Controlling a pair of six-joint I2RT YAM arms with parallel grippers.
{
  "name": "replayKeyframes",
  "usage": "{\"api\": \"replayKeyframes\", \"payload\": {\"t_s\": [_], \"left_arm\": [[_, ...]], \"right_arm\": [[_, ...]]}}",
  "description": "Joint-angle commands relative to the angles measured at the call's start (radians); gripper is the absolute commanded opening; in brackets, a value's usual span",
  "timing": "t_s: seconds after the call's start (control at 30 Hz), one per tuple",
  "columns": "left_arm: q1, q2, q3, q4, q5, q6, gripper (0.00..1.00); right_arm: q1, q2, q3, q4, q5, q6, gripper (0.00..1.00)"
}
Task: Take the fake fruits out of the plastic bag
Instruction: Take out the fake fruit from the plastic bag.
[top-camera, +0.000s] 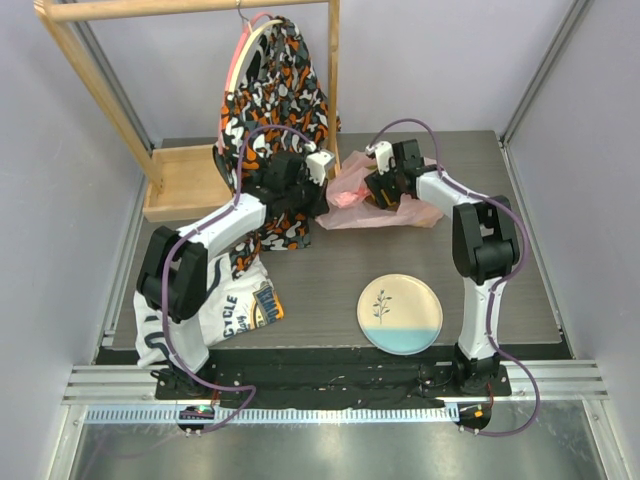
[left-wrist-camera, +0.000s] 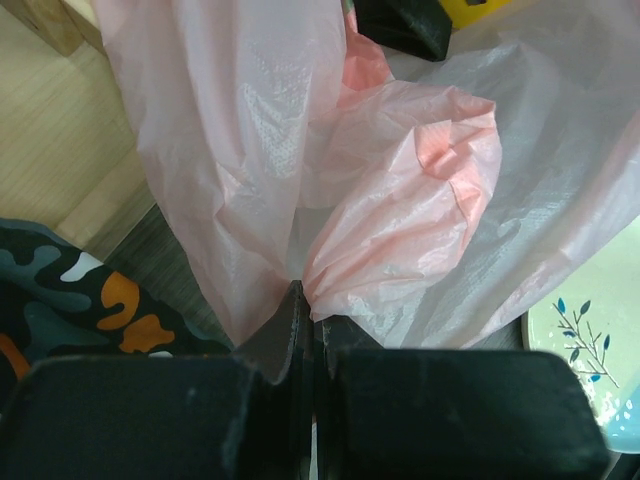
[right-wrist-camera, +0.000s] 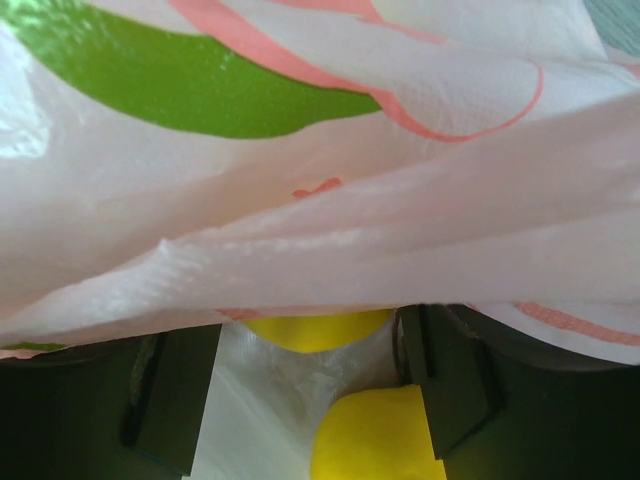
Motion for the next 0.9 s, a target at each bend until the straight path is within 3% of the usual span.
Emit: {"api": "replayKeyframes", "payload": {"t_s": [0.0, 0.13, 0.23, 0.27, 0.33, 0.43, 0.73, 0.87], "left_arm": [[0.002, -0.002, 0.048, 0.027, 0.034, -0.008, 0.0], [-0.002, -0.003, 0.048, 0.017, 0.04, 0.001, 0.0], [-0.008, -0.003, 0.048, 0.011, 0.038, 0.006, 0.0], [-0.008, -0.003, 0.048, 0.012, 0.038, 0.007, 0.0], [-0.013, -0.003, 0.052, 0.007, 0.037, 0.012, 0.0], [-0.013, 0.0, 0.068, 0.007, 0.021, 0.019, 0.0], [-0.013, 0.046, 0.149, 0.024, -0.017, 0.032, 0.0], [-0.014, 0.067, 0.183, 0.027, -0.016, 0.027, 0.0]], "right_arm": [[0.007, 0.016, 0.011, 0.117, -0.001, 0.006, 0.78], [0.007, 0.016, -0.015, 0.212, -0.03, 0.011, 0.77], [0.005, 0.007, -0.038, 0.292, -0.046, 0.006, 0.57], [0.005, -0.001, -0.041, 0.31, -0.05, 0.005, 0.46], [0.004, -0.039, -0.047, 0.312, -0.067, 0.003, 0.35], [-0.007, -0.14, -0.092, 0.276, -0.11, -0.011, 0.29], [-0.024, -0.502, -0.291, -0.051, -0.377, -0.096, 0.28], [-0.024, -0.661, -0.381, -0.077, -0.449, -0.124, 0.3]]}}
